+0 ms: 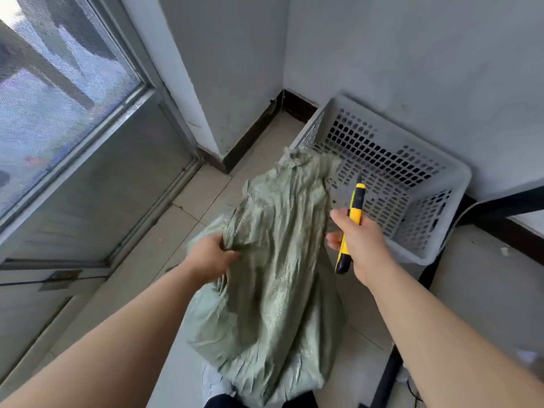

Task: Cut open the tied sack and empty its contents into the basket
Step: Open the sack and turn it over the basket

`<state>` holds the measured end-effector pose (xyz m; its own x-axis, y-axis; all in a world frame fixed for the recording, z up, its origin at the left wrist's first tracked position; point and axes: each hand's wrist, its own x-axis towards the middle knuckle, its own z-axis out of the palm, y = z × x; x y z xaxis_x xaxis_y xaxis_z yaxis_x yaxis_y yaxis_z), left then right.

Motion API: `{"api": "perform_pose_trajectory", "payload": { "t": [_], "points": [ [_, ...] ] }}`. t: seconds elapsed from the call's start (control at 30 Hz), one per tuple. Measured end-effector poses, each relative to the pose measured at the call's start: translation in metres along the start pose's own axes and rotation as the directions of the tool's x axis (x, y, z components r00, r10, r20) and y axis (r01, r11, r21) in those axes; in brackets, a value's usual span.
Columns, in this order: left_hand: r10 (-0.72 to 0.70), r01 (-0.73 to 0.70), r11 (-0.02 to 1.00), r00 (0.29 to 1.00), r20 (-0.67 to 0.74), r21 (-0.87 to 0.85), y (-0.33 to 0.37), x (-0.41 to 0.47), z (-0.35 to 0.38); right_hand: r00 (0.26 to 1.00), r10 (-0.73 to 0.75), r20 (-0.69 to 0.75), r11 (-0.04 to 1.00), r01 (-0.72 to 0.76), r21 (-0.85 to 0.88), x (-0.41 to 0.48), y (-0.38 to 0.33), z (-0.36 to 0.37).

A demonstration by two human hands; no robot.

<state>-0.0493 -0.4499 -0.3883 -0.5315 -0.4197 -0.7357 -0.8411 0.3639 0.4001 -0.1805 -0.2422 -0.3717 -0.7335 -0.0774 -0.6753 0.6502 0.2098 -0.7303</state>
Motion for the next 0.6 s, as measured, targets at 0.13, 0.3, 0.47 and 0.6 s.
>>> {"api": "perform_pose_trajectory", "payload": {
  "t": [0.13, 0.3, 0.47, 0.6],
  "points": [
    [0.067, -0.088, 0.982, 0.989, -0.129, -0.168, -0.012, 0.012, 0.006, 0.991, 0.134, 0.026, 0.990, -0.135, 0.029, -0.010, 0.051, -0.003],
    [0.102, -0.052, 0.925, 0.988, 0.115, -0.375, -0.032, 0.016, 0.013, 0.981, 0.190, -0.030, 0.951, -0.191, -0.244, -0.014, 0.106, 0.019],
    [0.008, 0.009, 0.997, 0.977, 0.211, -0.076, -0.061, 0.024, 0.023, 0.971, 0.197, -0.136, 0.934, -0.228, -0.274, -0.008, 0.136, 0.035],
    [0.112, -0.114, 0.992, 0.993, 0.038, 0.058, -0.053, 0.019, 0.027, 0.969, 0.186, -0.163, 0.971, -0.207, -0.119, -0.020, 0.132, 0.035]
  ]
}}
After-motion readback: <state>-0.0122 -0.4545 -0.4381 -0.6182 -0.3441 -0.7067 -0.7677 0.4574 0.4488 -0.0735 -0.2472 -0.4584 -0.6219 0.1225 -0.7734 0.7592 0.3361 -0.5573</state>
